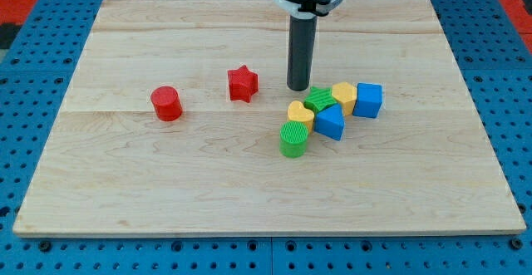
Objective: Move your arm towards left
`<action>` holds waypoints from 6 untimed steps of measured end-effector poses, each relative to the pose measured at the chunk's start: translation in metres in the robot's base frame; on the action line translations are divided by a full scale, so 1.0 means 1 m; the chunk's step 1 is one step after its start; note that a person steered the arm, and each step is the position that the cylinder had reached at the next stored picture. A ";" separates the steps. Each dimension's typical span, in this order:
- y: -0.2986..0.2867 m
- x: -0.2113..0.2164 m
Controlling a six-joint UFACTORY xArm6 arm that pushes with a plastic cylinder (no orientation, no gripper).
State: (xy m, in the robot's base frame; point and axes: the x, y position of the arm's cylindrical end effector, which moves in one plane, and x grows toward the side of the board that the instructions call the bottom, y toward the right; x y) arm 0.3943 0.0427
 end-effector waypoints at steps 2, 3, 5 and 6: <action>-0.013 -0.020; -0.046 -0.045; -0.108 -0.045; -0.154 -0.041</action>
